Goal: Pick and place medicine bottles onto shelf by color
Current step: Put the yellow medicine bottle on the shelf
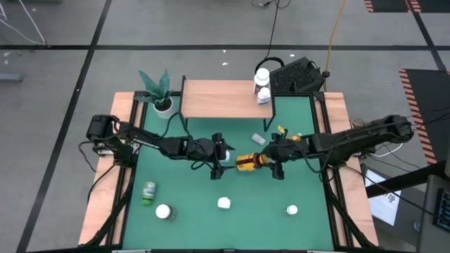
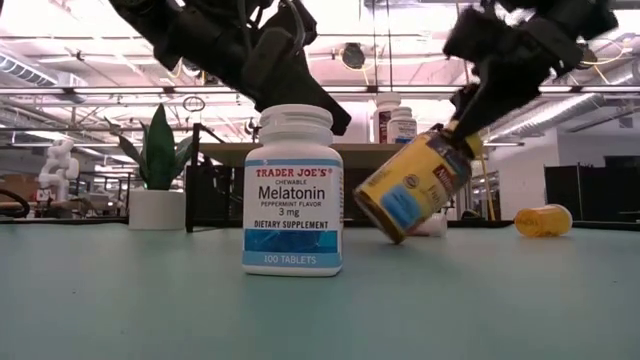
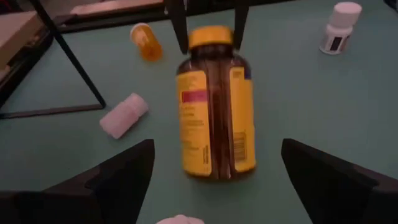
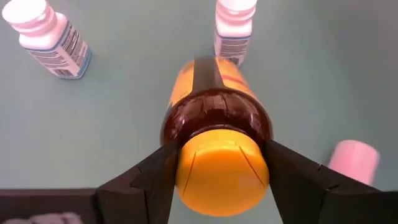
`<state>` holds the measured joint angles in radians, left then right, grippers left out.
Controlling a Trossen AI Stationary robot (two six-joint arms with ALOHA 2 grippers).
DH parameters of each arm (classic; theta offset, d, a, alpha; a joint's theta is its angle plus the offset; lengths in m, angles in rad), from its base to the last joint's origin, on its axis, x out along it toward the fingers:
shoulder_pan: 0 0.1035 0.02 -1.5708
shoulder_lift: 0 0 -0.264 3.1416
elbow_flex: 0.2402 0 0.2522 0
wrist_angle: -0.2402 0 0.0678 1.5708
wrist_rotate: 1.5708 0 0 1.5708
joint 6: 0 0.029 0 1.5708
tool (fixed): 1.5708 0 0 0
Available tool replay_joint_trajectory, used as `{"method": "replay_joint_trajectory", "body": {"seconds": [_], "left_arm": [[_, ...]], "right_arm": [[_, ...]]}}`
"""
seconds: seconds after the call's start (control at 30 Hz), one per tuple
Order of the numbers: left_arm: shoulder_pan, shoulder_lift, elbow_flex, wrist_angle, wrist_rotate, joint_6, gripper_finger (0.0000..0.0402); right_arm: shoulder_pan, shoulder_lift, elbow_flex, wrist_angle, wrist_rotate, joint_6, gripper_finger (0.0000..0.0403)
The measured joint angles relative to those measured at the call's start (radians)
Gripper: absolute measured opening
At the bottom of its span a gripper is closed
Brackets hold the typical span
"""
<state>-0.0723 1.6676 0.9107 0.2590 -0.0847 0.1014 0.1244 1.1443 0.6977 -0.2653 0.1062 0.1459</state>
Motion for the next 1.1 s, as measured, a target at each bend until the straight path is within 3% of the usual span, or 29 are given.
{"method": "replay_joint_trajectory", "body": {"seconds": [0.27,0.47,0.83,1.1], "left_arm": [[-0.008,0.000,0.034,-0.023,0.002,0.044,0.0352],[-0.007,0.000,0.034,-0.045,-0.020,0.042,0.0351],[-0.008,0.000,0.034,-0.108,-0.021,0.030,0.0351],[-0.008,0.000,0.034,-0.112,-0.022,0.028,0.0351]], "right_arm": [[-0.001,0.078,0.291,-0.370,0.027,-0.013,0.0207],[-0.033,0.141,0.449,-0.510,0.057,-0.046,0.0203],[-0.072,0.149,0.454,-0.520,0.106,-0.062,0.0135],[-0.009,-0.015,0.394,-0.558,0.103,-0.017,0.0150]]}}
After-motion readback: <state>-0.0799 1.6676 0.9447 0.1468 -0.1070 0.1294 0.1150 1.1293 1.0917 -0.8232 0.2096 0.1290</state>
